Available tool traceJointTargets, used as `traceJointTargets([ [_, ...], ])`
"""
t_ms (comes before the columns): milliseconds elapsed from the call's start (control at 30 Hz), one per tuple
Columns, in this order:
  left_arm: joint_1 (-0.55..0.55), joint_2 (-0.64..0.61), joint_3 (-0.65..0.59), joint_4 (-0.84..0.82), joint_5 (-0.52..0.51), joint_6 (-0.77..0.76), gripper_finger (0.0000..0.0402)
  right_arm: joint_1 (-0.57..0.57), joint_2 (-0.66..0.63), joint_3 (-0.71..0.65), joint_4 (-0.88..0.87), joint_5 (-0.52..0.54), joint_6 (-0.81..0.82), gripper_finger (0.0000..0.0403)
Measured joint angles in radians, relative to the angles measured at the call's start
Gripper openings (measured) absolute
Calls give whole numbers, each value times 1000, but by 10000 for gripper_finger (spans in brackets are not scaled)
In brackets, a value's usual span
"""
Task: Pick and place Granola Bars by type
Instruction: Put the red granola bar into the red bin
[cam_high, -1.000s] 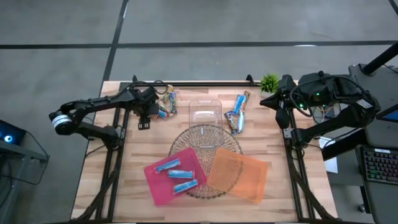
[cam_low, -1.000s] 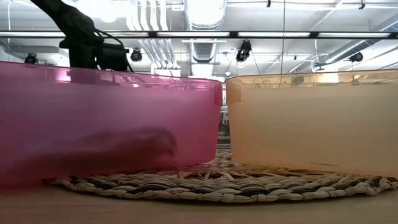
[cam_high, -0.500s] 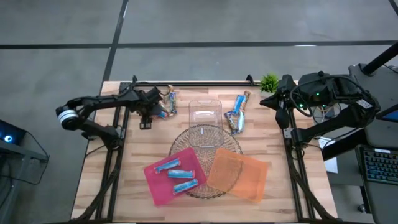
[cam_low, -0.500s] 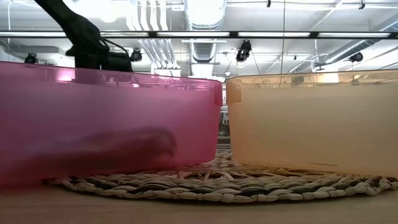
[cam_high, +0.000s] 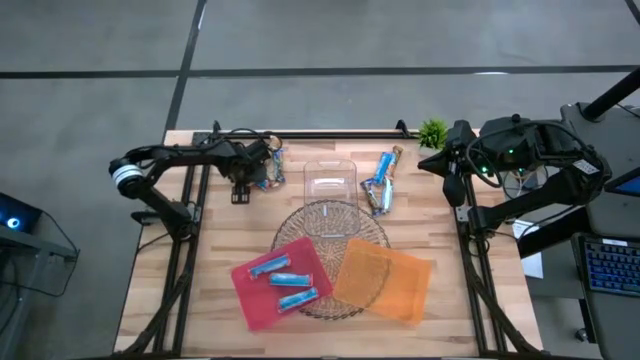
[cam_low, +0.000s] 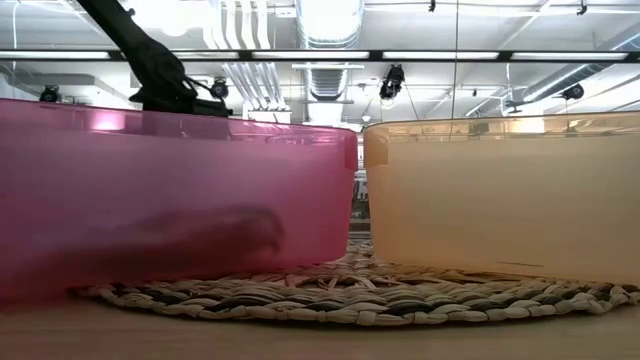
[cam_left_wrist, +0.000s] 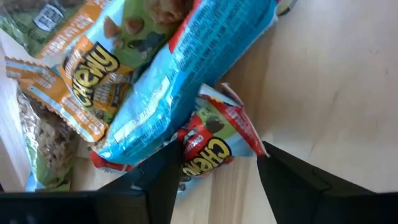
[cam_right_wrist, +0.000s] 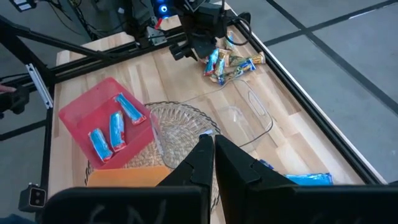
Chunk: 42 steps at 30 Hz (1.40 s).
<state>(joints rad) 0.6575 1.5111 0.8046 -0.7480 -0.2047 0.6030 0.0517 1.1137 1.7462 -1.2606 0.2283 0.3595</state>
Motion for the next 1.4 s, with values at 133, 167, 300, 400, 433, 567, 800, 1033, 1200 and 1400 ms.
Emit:
traceJointTargets([
  [133, 0, 8, 4, 1, -3, -1, 181, 0, 0, 0, 0, 0, 0, 8],
  [167, 0, 10, 4, 1, -4, -1, 175, 0, 0, 0, 0, 0, 0, 8],
  [300, 0, 10, 2, -3, -5, -7, 145, 0, 0, 0, 0, 0, 0, 8],
  [400, 0, 10, 3, -5, -5, -12, 119, 0, 0, 0, 0, 0, 0, 8],
  [433, 0, 10, 4, -5, -4, -15, 112, 0, 0, 0, 0, 1, 0, 8],
  [567, 0, 10, 10, -8, -3, -28, 98, 0, 0, 0, 0, 1, 0, 8],
  [800, 0, 10, 38, -66, -2, -49, 97, 0, 0, 0, 0, 2, 0, 8],
  [1033, 0, 10, 106, -177, -1, -117, 96, 0, 0, 0, 0, 2, -4, 8],
  [1200, 0, 6, 146, -195, 3, -118, 96, 0, 0, 0, 0, 2, -5, 8],
  [1400, 0, 5, 166, -195, 6, -118, 96, 0, 0, 0, 0, 2, -4, 8],
])
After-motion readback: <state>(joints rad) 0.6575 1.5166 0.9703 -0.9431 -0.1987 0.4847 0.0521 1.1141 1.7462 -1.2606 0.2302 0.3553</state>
